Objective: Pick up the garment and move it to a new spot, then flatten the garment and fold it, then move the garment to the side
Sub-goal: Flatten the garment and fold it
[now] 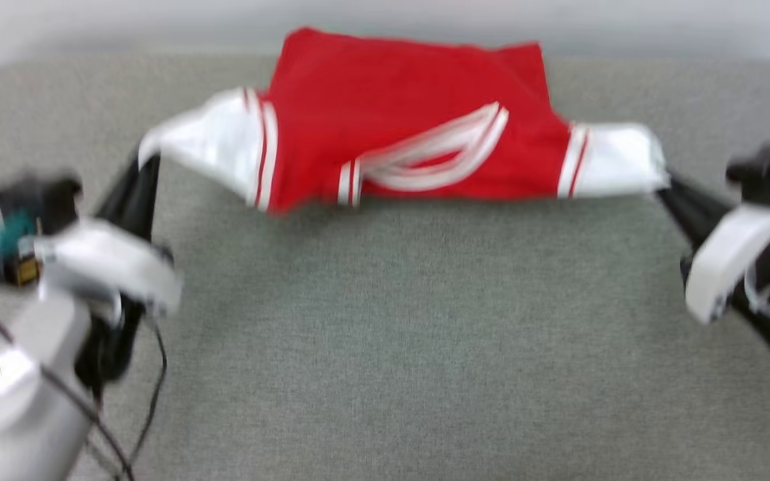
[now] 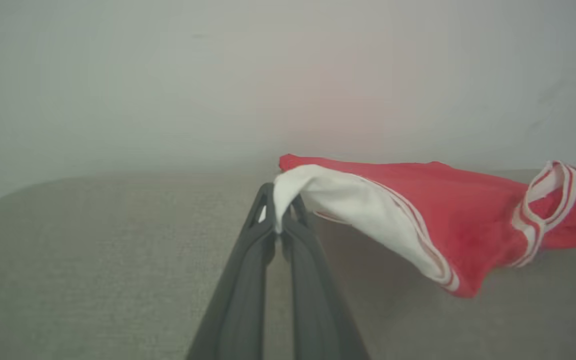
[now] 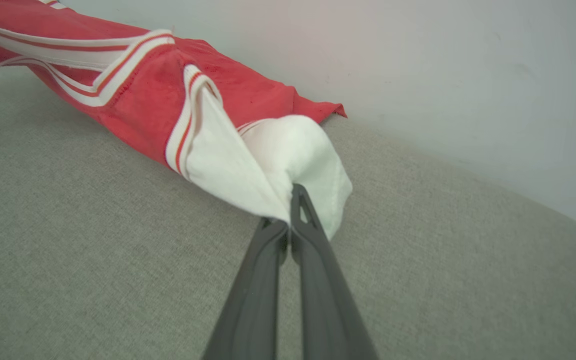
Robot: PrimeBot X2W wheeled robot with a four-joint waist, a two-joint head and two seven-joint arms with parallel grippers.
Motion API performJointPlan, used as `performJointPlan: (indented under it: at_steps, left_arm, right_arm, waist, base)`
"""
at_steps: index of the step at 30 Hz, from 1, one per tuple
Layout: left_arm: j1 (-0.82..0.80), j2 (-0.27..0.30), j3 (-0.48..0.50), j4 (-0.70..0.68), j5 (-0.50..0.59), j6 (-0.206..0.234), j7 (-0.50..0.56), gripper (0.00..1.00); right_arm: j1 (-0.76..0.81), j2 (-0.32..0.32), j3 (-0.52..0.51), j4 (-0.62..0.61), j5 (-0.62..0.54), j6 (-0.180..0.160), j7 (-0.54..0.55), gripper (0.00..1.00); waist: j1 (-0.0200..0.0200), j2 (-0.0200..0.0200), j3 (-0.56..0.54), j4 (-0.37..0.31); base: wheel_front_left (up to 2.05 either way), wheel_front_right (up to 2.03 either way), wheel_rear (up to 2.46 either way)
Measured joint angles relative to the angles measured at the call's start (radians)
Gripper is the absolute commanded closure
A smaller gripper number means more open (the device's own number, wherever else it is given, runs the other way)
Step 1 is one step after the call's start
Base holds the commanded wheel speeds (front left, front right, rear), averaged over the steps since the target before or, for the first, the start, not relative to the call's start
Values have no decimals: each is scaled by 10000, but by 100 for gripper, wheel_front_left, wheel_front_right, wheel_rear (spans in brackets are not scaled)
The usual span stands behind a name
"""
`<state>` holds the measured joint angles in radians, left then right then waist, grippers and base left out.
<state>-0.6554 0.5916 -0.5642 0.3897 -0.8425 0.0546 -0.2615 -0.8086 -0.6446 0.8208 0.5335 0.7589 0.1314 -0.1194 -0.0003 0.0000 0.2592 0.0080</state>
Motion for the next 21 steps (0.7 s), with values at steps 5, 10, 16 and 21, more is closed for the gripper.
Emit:
performJointPlan:
  at_steps: [5,10,16,21]
  left_arm:
    - [2661,132,504,-1009,-407,468,-2,100]
    - [4555,63,947,-1411,-642,690,-2,100]
    - [6081,-94,1455,-1521,-857,811,-2,100]
    - [7450,-203,1829,-1701,-1039,941,-2,100]
  right_arm:
    - [2049,-98,-510,-389,63,0,56,100]
    - [3847,-81,-1147,-825,44,0,253,100]
    - [5831,-33,-2190,-1358,-54,0,564,100]
    - [7360,27,-3183,-1852,-320,2,909,100]
  waist:
    - [-1,0,-802,-73]
    - [-1,0,-1440,-161]
    - [0,0,-2038,-233]
    - [0,0,-2373,-307]
  base:
    - [0,0,0]
    - [0,0,0]
    - [0,0,0]
    - [0,0,0]
